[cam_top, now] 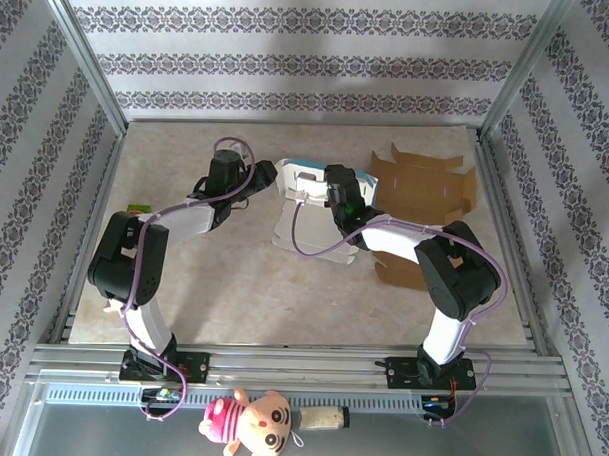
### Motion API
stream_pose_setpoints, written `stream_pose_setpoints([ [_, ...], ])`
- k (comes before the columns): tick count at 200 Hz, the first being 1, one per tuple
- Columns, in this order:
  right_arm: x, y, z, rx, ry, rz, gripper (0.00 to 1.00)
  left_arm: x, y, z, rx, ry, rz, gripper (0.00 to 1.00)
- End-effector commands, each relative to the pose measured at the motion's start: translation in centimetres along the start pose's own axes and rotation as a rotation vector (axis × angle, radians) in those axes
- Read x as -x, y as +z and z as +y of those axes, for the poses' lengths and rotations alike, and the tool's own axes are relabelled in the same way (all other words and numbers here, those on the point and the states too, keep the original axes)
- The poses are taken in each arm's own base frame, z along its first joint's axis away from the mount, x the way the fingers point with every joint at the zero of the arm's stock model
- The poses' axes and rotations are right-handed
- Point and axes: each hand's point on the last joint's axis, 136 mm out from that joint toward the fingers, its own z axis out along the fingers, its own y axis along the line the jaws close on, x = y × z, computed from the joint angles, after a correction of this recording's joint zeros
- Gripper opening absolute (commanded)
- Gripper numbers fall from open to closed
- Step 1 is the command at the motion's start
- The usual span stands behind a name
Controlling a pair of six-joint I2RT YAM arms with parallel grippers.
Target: Fold the paper box
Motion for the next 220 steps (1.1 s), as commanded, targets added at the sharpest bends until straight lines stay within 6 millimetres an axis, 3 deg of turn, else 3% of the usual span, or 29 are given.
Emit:
stream_pose_setpoints([
  [1, 0.0, 0.2, -0.3, 0.009, 0.033, -0.007, 0.0, -2.2, -0.2, -0.8, -0.06, 0.433, 0.167, 0.45],
  [15, 0.1, 0.3, 0.0, 0.025, 0.034, -0.008, 0.0, -3.5, 0.2, 0.3, -0.024, 0.503, 0.279, 0.46],
  [39, 0.3, 0.4, 0.2, 0.037, 0.033, -0.016, 0.0, -3.6, 1.4, 2.1, 0.047, 0.553, 0.333, 0.49],
  [82, 0.4, 0.6, 0.3, 0.05, 0.036, -0.017, 0.0, -3.8, 4.8, 2.2, 0.006, 0.566, 0.38, 0.51],
  [95, 0.4, 0.5, 0.1, 0.05, 0.037, -0.016, 0.0, -3.5, 5.3, 2.1, 0.005, 0.561, 0.362, 0.44],
  [125, 0.7, 0.4, 0.2, 0.052, 0.067, -0.016, 0.0, -3.1, 5.7, 0.8, -0.033, 0.526, 0.318, 0.13],
  [140, 1.0, 0.4, 0.4, 0.06, 0.085, -0.019, 0.01, -3.3, 6.1, 0.3, -0.038, 0.508, 0.314, 0.06],
  [162, 1.3, 0.3, 1.3, 0.081, 0.115, -0.012, 0.04, -3.4, 6.4, -0.3, -0.038, 0.439, 0.315, 0.0],
  [196, 1.6, 0.1, 2.8, 0.11, 0.158, -0.002, 0.03, -4.0, 6.4, -1.9, -0.054, 0.333, 0.306, 0.0],
  [220, 1.5, 0.2, 3.1, 0.11, 0.159, 0.008, 0.01, -3.3, 5.9, -3.2, -0.063, 0.3, 0.288, 0.0],
])
